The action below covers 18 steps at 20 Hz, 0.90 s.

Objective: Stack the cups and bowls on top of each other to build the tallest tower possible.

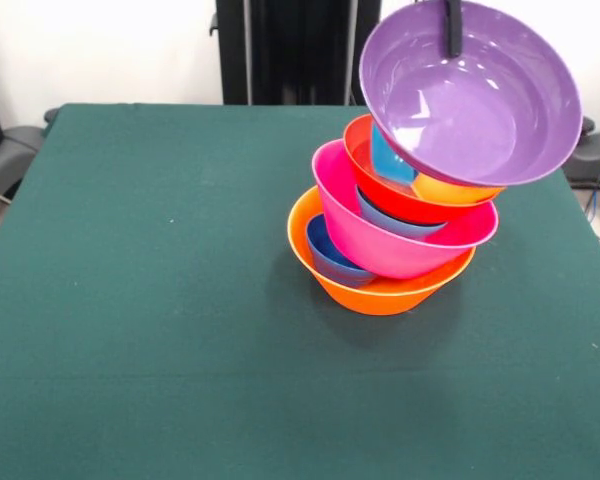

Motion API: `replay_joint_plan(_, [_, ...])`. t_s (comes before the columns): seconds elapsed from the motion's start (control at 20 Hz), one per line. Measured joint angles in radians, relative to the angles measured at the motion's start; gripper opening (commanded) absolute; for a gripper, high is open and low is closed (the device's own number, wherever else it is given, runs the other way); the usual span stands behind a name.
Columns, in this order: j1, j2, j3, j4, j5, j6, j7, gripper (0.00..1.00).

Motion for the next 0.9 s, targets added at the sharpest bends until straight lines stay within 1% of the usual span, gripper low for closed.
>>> replay_joint_plan(0.25, [-0.035, 0.000, 0.056, 0.021, 0.000, 0.000, 0.000, 0.00])
replay_joint_plan(0.6, [-0.059, 0.001, 0.120, 0.041, 0.000, 0.017, 0.000, 0.00])
replay_joint_plan(0.9, [-0.078, 0.038, 0.162, 0.048, -0.002, 0.058, -0.033, 0.00])
